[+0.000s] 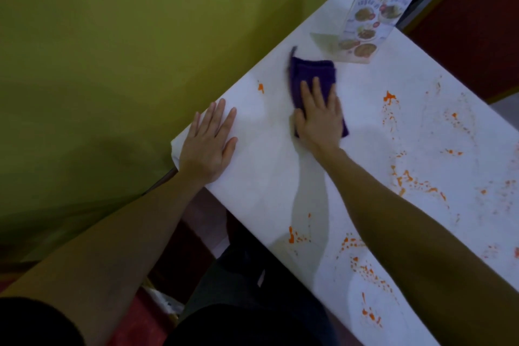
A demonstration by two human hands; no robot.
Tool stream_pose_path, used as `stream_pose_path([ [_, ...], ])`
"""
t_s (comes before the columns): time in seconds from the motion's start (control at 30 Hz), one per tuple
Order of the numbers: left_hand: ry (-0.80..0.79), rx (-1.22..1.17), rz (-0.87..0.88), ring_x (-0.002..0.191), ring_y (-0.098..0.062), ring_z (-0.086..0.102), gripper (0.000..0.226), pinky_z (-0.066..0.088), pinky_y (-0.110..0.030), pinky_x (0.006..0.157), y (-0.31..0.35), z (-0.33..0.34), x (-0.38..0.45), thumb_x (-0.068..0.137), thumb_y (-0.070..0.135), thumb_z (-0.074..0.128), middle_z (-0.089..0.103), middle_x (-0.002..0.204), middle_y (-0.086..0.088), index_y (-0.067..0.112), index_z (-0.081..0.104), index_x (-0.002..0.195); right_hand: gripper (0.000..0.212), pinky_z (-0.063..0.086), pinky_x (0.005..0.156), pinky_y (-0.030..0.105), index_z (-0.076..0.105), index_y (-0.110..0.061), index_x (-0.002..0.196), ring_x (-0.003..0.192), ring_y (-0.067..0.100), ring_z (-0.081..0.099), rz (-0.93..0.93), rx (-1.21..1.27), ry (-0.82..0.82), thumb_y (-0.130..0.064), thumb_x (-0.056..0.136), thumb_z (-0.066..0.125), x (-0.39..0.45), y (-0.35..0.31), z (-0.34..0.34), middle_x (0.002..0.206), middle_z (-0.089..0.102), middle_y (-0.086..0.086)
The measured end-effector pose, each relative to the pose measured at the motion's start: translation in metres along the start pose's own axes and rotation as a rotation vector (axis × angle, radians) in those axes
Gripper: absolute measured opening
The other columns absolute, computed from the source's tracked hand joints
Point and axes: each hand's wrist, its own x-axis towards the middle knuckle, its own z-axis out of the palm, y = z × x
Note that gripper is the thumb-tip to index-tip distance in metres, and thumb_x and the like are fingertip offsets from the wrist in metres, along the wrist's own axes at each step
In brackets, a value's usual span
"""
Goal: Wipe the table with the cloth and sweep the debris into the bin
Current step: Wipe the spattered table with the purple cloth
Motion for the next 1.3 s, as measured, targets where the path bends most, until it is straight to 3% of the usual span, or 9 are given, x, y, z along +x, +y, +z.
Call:
stream_pose_path([
  [0.1, -0.012, -0.003, 0.003, 0.153, -0.024, 0.012, 0.060, 0.014, -0.047, 0.123, 0.000, -0.001, 0.001, 0.103, 0.042, 0.026, 0.012, 0.165, -0.007, 0.020, 0.016, 0.158, 0.060, 0.011, 0.121, 0.045, 0.022, -0.025, 0.156, 0.150, 0.037, 0.007, -0.190, 0.000, -0.032, -0.037, 0.099, 0.039, -0.030, -0.026, 0.011, 0.163, 0.016, 0.004],
  [0.23, -0.028, -0.009, 0.003, 0.153, -0.024, 0.010, 0.061, 0.012, -0.047, 0.123, 0.000, -0.002, 0.001, 0.102, 0.044, 0.024, 0.011, 0.166, -0.007, 0.020, 0.015, 0.158, 0.059, 0.015, 0.121, 0.048, 0.024, -0.023, 0.155, 0.151, 0.033, 0.006, -0.297, 0.019, -0.063, -0.039, 0.100, 0.035, -0.093, 0.001, 0.016, 0.163, 0.019, 0.004],
  [0.37, -0.030, -0.010, 0.000, 0.153, -0.025, 0.011, 0.061, 0.011, -0.047, 0.123, 0.000, -0.002, 0.001, 0.103, 0.044, 0.023, 0.011, 0.166, -0.008, 0.019, 0.015, 0.158, 0.063, 0.025, 0.116, 0.050, 0.031, -0.023, 0.153, 0.149, 0.036, 0.016, -0.164, 0.027, -0.039, -0.041, 0.093, 0.039, -0.118, 0.055, 0.003, 0.161, 0.022, 0.004],
  [0.43, -0.029, -0.011, -0.001, 0.153, -0.025, 0.011, 0.061, 0.011, -0.047, 0.123, 0.001, -0.003, 0.002, 0.103, 0.043, 0.024, 0.011, 0.166, -0.008, 0.019, 0.016, 0.158, 0.063, 0.023, 0.116, 0.050, 0.028, -0.024, 0.154, 0.149, 0.036, 0.013, -0.069, 0.031, -0.024, -0.039, 0.095, 0.042, -0.101, 0.067, -0.003, 0.162, 0.019, 0.005],
  [0.6, -0.038, -0.016, -0.005, 0.153, -0.025, 0.012, 0.060, 0.012, -0.047, 0.123, 0.002, -0.006, 0.001, 0.103, 0.042, 0.026, 0.012, 0.165, -0.008, 0.018, 0.016, 0.158, 0.060, 0.013, 0.120, 0.046, 0.020, -0.026, 0.156, 0.150, 0.035, 0.005, 0.060, 0.041, 0.021, -0.035, 0.100, 0.041, -0.023, 0.027, -0.004, 0.164, 0.012, 0.005],
  [0.77, -0.050, -0.019, -0.004, 0.153, -0.025, 0.012, 0.060, 0.011, -0.047, 0.123, 0.003, -0.010, 0.001, 0.103, 0.042, 0.025, 0.011, 0.165, -0.008, 0.018, 0.017, 0.158, 0.059, 0.015, 0.118, 0.045, 0.024, -0.024, 0.155, 0.149, 0.037, 0.009, -0.195, 0.027, -0.032, -0.035, 0.099, 0.040, -0.015, -0.045, 0.008, 0.163, 0.018, 0.006],
  [0.87, -0.058, -0.024, -0.012, 0.153, -0.026, 0.013, 0.061, 0.012, -0.047, 0.123, 0.003, -0.010, 0.001, 0.102, 0.042, 0.024, 0.012, 0.165, -0.009, 0.017, 0.018, 0.157, 0.058, 0.015, 0.120, 0.045, 0.025, -0.024, 0.155, 0.150, 0.036, 0.010, -0.304, 0.018, -0.049, -0.034, 0.100, 0.039, -0.054, -0.044, 0.017, 0.162, 0.020, 0.005],
  [1.1, -0.086, 0.013, -0.018, 0.154, -0.024, 0.004, 0.062, 0.007, -0.046, 0.124, 0.002, -0.008, 0.003, 0.102, 0.044, 0.015, 0.004, 0.166, -0.007, 0.018, 0.009, 0.158, 0.060, 0.021, 0.117, 0.047, 0.027, -0.025, 0.155, 0.149, 0.034, 0.012, -0.106, 0.015, -0.010, -0.032, 0.099, 0.047, -0.071, 0.036, 0.000, 0.163, 0.018, 0.004],
  [1.3, -0.084, 0.005, -0.015, 0.153, -0.024, 0.004, 0.062, 0.007, -0.046, 0.124, 0.002, -0.009, 0.001, 0.103, 0.044, 0.017, 0.004, 0.166, -0.007, 0.018, 0.010, 0.158, 0.060, 0.013, 0.121, 0.047, 0.018, -0.026, 0.156, 0.150, 0.036, 0.004, 0.006, 0.014, 0.005, -0.036, 0.100, 0.036, -0.004, -0.012, 0.002, 0.164, 0.013, 0.004],
])
